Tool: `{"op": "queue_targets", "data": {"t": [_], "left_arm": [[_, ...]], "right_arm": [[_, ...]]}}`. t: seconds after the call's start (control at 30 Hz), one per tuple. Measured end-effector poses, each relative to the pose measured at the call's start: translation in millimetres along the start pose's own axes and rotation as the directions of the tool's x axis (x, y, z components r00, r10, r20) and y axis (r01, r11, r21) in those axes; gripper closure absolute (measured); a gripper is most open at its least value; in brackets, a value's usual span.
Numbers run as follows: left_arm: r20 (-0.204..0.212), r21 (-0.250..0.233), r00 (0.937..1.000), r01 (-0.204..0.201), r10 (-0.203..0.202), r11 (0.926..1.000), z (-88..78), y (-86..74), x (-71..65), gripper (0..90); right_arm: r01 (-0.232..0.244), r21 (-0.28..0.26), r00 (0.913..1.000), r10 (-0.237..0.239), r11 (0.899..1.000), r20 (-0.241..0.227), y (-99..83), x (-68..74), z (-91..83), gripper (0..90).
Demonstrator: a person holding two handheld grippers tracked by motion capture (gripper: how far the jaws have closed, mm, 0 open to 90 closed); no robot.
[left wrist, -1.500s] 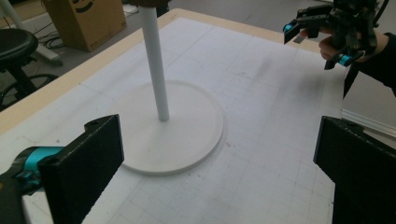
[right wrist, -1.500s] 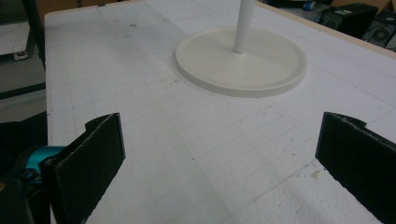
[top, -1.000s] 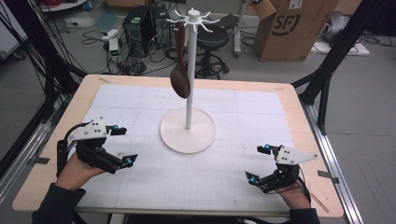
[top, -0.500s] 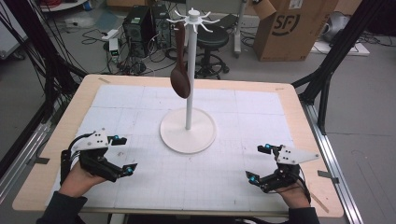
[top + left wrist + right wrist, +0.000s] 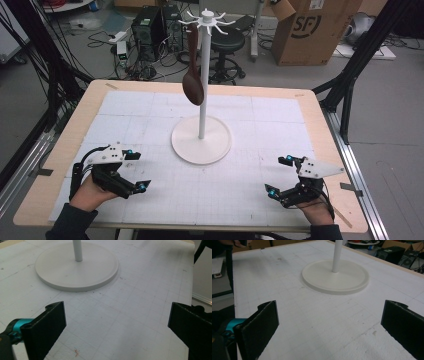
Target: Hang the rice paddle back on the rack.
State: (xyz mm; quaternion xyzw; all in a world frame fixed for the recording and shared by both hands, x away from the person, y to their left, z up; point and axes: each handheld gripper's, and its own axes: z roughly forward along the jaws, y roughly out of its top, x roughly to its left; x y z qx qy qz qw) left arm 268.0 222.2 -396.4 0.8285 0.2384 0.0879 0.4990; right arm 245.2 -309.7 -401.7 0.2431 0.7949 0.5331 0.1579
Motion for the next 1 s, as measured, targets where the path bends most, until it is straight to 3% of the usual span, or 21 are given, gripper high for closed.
{"op": "queue_targets", "data": {"t": [0.43,0.53,0.8,1.0], "left_arm": [[-0.007,-0.046,0.9999,0.008,-0.009,0.9989,-7.1,-1.1,-2.2,2.2],[0.018,-0.065,0.9997,0.018,-0.017,0.9977,-9.2,-2.3,-1.4,2.2],[0.004,-0.089,0.9998,0.018,-0.018,0.9959,-13.5,-2.8,-1.9,2.1],[-0.002,-0.083,0.9999,0.015,-0.015,0.9965,-12.9,-3.6,-0.3,2.1]], "right_arm": [[0.013,-0.003,0.9998,-0.013,1.0,-0.018,1.9,-0.1,4.9,0.5],[0.012,-0.002,0.9998,-0.012,1.0,-0.017,1.7,-0.6,4.6,0.5],[0.007,-0.017,0.9999,-0.007,1.0,-0.01,1.3,-1.6,0.9,0.5],[0.004,-0.01,0.9999,-0.005,1.0,-0.01,0.7,-1.7,1.9,0.5]]}}
